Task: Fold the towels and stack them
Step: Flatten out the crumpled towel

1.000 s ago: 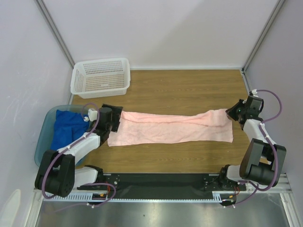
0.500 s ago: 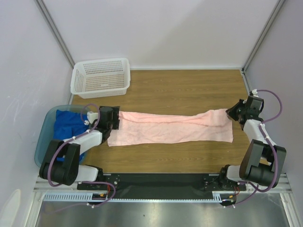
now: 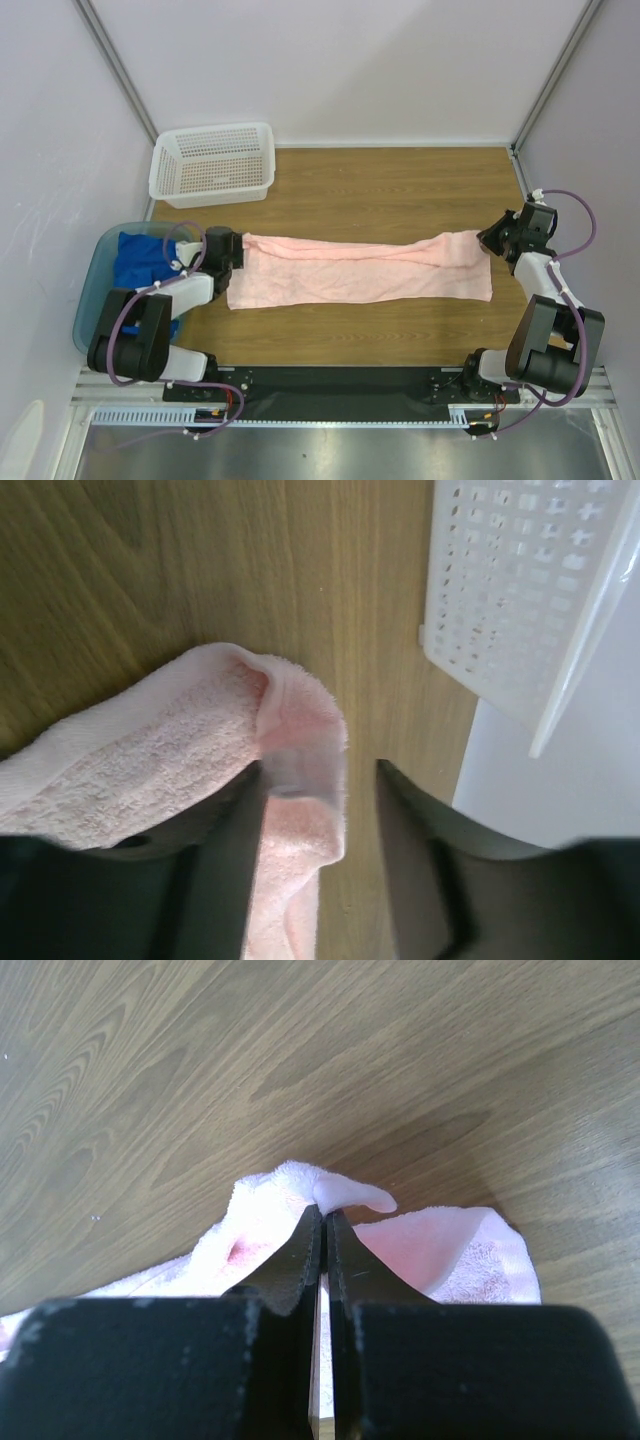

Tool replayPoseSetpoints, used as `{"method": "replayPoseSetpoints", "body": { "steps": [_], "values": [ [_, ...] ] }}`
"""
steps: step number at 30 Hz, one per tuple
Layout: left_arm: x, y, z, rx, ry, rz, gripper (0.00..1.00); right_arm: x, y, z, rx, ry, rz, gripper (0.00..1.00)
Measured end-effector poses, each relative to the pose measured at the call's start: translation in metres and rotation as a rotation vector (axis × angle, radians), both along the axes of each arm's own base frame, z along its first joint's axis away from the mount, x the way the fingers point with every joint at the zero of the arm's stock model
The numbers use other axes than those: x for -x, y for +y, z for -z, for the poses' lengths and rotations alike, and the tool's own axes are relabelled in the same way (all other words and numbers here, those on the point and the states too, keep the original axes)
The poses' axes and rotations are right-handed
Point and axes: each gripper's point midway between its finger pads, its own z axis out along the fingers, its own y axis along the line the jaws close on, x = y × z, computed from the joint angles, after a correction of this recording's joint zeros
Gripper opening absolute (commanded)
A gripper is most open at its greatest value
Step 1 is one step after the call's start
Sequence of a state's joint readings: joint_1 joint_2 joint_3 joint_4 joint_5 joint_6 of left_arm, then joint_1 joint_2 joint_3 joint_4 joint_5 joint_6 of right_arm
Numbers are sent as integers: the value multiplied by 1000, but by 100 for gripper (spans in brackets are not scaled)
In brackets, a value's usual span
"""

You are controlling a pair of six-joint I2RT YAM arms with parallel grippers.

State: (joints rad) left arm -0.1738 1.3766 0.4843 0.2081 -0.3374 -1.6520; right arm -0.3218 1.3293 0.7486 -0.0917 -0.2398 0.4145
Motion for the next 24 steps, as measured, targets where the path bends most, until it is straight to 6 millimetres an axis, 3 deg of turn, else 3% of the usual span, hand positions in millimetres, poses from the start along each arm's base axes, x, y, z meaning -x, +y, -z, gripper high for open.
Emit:
{"method": "replayPoseSetpoints", "body": {
  "steps": [1, 2, 4, 5, 11, 19, 24],
  "values": [
    [0, 0, 2, -1, 6, -1, 47, 0, 0, 0, 0, 1, 1, 0],
    [0, 1, 4, -1, 11, -1, 30, 0, 0, 0, 1, 3, 2, 0],
    [1, 3, 6, 0, 17, -5, 15, 0, -1, 0, 3, 4, 5, 0],
    [1, 4, 6, -2, 20, -4, 0, 0, -1, -1, 4, 3, 5, 0],
    [-9, 7, -8, -74, 59, 40, 0, -1, -3, -2, 12, 1, 9, 0],
    [-47, 7, -83, -363, 18, 238, 0, 0, -4, -19, 46, -46, -5, 0],
    [-39, 12, -90, -547, 51, 365, 0, -1, 1, -42, 85, -119, -44, 0]
  ]
}}
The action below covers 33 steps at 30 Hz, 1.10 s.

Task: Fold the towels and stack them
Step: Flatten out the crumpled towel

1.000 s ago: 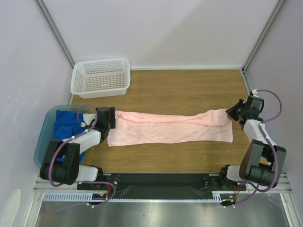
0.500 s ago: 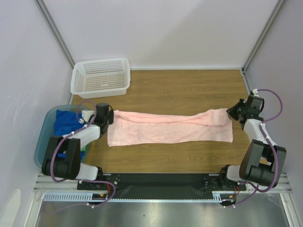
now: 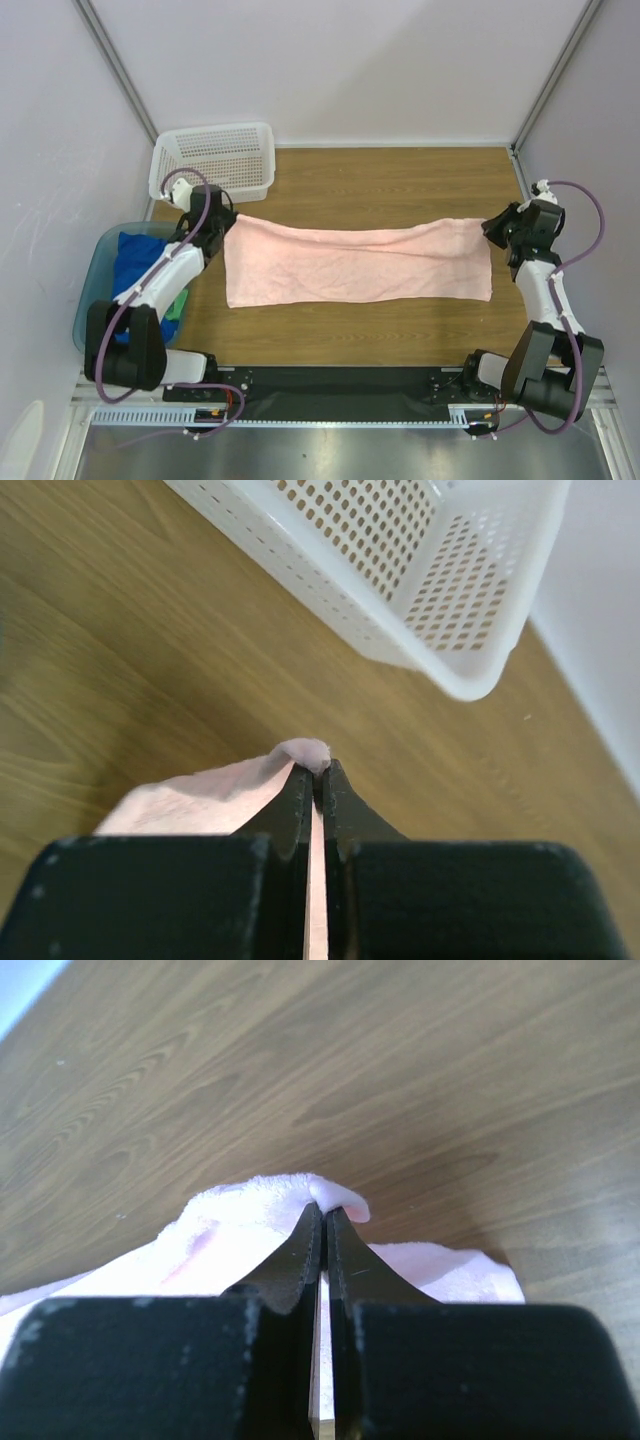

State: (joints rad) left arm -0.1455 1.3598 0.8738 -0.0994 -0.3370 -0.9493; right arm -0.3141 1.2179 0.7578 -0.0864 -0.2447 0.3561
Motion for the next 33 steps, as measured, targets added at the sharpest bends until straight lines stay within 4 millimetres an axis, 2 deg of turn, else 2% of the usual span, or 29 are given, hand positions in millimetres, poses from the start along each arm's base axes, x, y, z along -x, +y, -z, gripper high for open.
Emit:
{"method": "replayPoseSetpoints", "body": {
  "steps": [3, 5, 10, 12, 13, 16, 19, 21, 24, 29, 33],
  "values": [
    [18, 5, 6, -77, 16, 50, 0, 1, 5, -7, 11, -32, -23, 0],
    [36, 8, 17, -107, 34, 73, 0, 2, 9, -5, 2, -24, -37, 0],
    [64, 9, 56, -131, 128, 110, 0, 22, 11, 19, -27, 110, -11, 1],
    [71, 10, 65, -135, 157, 119, 0, 36, 11, 30, -44, 192, 15, 15],
    [73, 10, 68, -139, 168, 123, 1, 43, 12, 36, -56, 230, 21, 47],
    [75, 10, 72, -147, 184, 130, 0, 63, 18, 48, -111, 330, 29, 85],
    [75, 11, 72, -156, 186, 136, 0, 81, 23, 54, -198, 410, 40, 99],
    [76, 11, 73, -161, 189, 140, 0, 85, 25, 51, -251, 426, 58, 100],
    [78, 11, 77, -163, 197, 141, 0, 79, 25, 38, -291, 388, 92, 100],
    [82, 12, 83, -163, 207, 144, 0, 57, 15, 12, -322, 256, 181, 100],
    [80, 11, 81, -166, 194, 150, 0, 31, 0, -4, -336, 156, 247, 99]
  ]
}}
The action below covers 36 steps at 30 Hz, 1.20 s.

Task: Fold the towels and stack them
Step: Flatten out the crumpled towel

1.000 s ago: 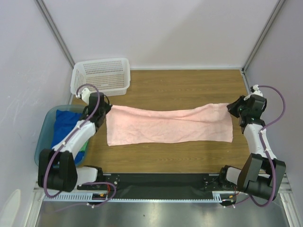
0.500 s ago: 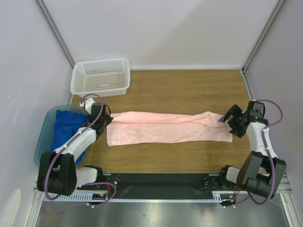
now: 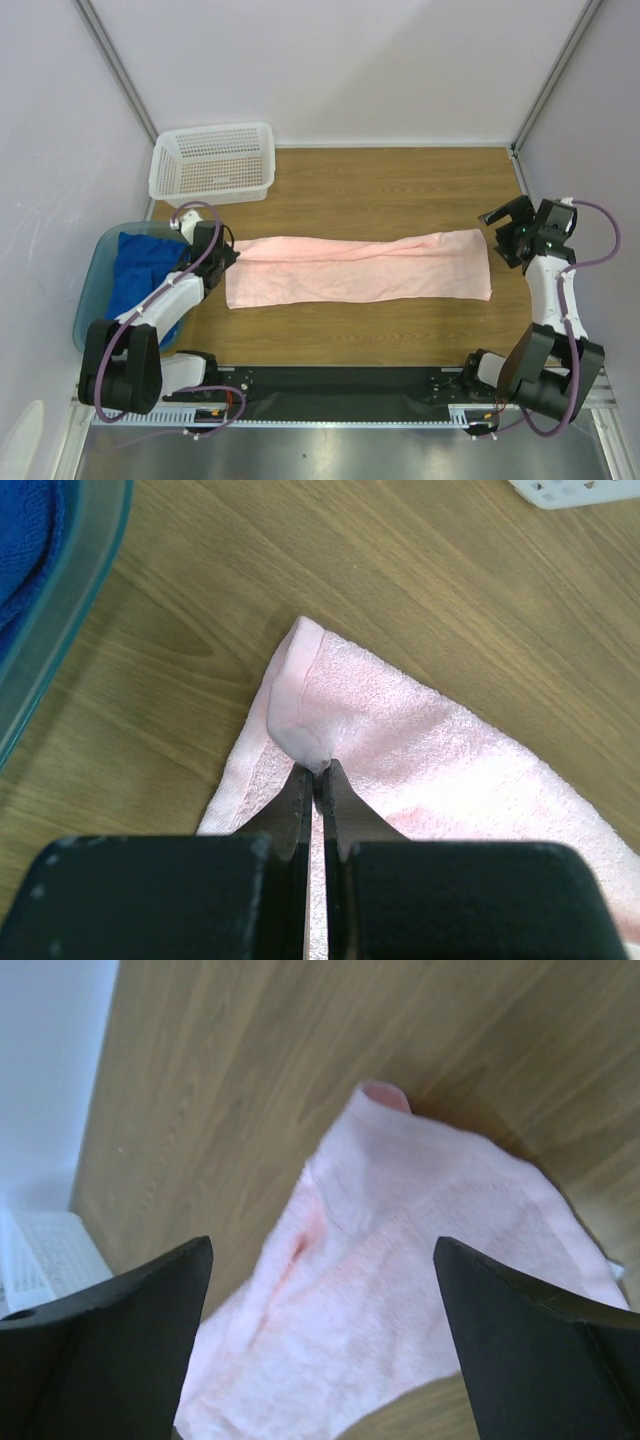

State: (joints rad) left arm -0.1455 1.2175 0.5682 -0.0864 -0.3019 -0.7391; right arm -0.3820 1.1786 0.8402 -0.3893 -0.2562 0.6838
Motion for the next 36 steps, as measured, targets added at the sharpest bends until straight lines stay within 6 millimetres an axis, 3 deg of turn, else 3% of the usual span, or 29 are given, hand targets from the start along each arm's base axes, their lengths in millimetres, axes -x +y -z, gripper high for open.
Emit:
{"method": "replayPoseSetpoints", "body": {
  "steps": [3, 11, 18, 20, 22, 24, 27, 36],
  "values": [
    [0, 0, 0, -4, -2, 5, 0, -22, -10, -3, -17, -37, 43, 97],
    [-3, -3, -3, 2, -14, 21, 0, -73, -23, 31, 7, 53, 67, 89],
    [-4, -4, 1, 1, -5, 28, 0, -126, -19, 13, 174, 54, -8, 86],
    [-3, -4, 2, -2, -2, 30, 0, -135, -15, 17, 218, 78, -33, 84],
    [-3, -3, 2, -3, -1, 31, 0, -136, -11, 32, 246, 128, -57, 82],
    [-3, -3, 2, -4, -1, 32, 0, -125, -9, 59, 260, 226, -82, 82],
    [-3, -3, 2, -8, 0, 35, 0, -112, -12, 77, 282, 301, -89, 80],
    [-3, -3, 2, -10, 0, 36, 0, -103, -7, 94, 296, 357, -134, 65]
  ]
}}
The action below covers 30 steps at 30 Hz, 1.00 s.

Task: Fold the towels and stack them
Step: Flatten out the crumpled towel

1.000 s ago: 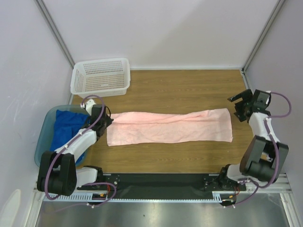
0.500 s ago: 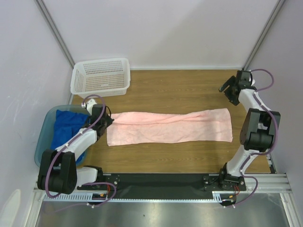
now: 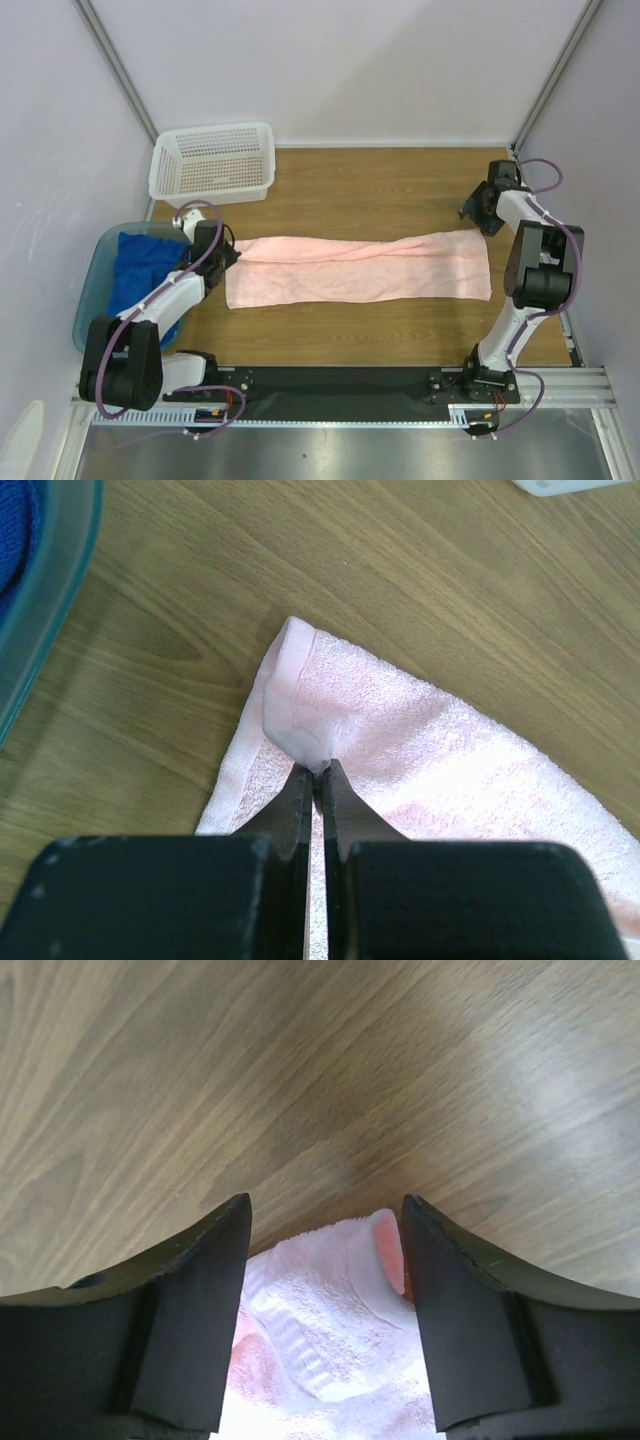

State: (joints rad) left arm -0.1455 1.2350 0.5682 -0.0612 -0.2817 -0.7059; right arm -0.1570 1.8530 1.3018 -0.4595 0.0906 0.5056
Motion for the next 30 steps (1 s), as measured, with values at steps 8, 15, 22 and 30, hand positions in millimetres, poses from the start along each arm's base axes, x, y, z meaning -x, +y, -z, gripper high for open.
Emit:
{"method": "replayPoseSetpoints", "body": {
  "steps": [8, 15, 22, 30],
  "values": [
    [0, 1, -1, -3, -2, -2, 0, 12, 13, 16, -17, 44, -39, 38],
    [0, 1, -3, -7, -8, 2, 0, 13, 21, 11, -47, 36, -79, 0],
    [-2, 2, -16, -23, -25, 13, 0, 6, 40, -85, -43, -225, -229, 0],
    [-8, 3, -67, -23, -159, 18, 0, 59, 80, -203, 44, -607, -501, 7]
  ]
}}
